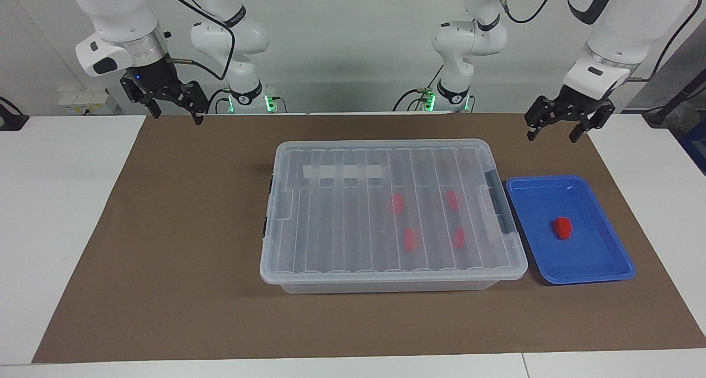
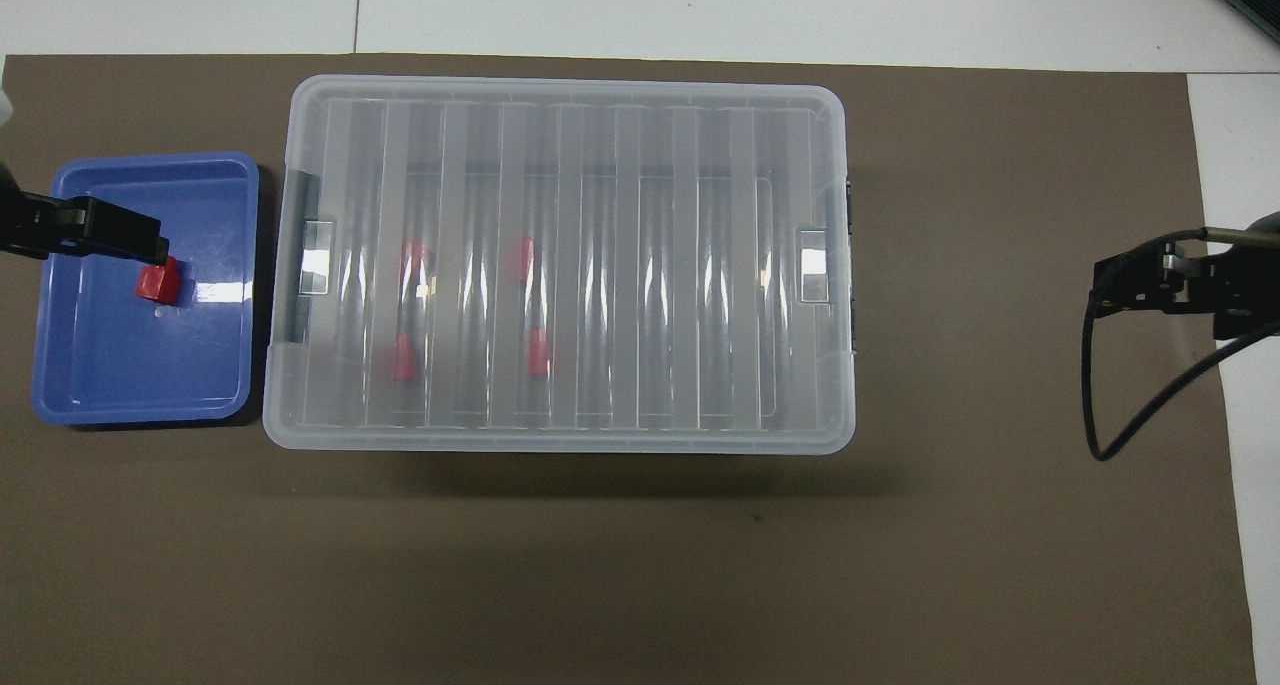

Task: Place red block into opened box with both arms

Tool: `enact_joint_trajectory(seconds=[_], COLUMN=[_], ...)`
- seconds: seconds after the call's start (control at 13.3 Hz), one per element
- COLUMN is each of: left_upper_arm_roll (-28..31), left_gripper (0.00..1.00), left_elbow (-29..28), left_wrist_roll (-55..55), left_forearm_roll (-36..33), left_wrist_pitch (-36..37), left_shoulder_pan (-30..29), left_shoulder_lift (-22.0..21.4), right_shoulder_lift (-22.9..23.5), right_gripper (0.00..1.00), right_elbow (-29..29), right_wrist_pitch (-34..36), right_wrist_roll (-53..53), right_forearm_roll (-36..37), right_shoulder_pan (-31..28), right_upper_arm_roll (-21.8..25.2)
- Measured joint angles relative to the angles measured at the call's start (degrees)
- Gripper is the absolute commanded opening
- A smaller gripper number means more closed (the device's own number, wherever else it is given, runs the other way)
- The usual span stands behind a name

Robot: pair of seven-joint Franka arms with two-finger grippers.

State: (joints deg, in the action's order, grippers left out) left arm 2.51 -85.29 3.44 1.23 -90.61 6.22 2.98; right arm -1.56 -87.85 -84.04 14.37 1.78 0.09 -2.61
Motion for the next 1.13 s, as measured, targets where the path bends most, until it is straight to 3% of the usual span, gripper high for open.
enact_joint_trajectory(seconds=[0.68,1.13], left_upper_arm_roll=[0.1,0.1], left_gripper=[1.00,1.00], left_elbow=[0.0,0.0], left_wrist_roll=[0.0,0.0], left_forearm_roll=[0.0,0.0], left_wrist_pitch=[0.0,0.0], left_shoulder_pan=[0.0,0.0], left_shoulder_lift=[0.0,0.0], right_shoulder_lift=[-0.6,-0.4], right_gripper=[0.99,0.98], right_elbow=[-0.2,-8.6], right_wrist_pitch=[-0.7,-12.5], right_wrist_roll=[0.0,2.2], right_forearm_roll=[-0.5,-0.6], right_shoulder_pan=[-0.3,4.2], right_upper_arm_roll=[-0.2,-0.9])
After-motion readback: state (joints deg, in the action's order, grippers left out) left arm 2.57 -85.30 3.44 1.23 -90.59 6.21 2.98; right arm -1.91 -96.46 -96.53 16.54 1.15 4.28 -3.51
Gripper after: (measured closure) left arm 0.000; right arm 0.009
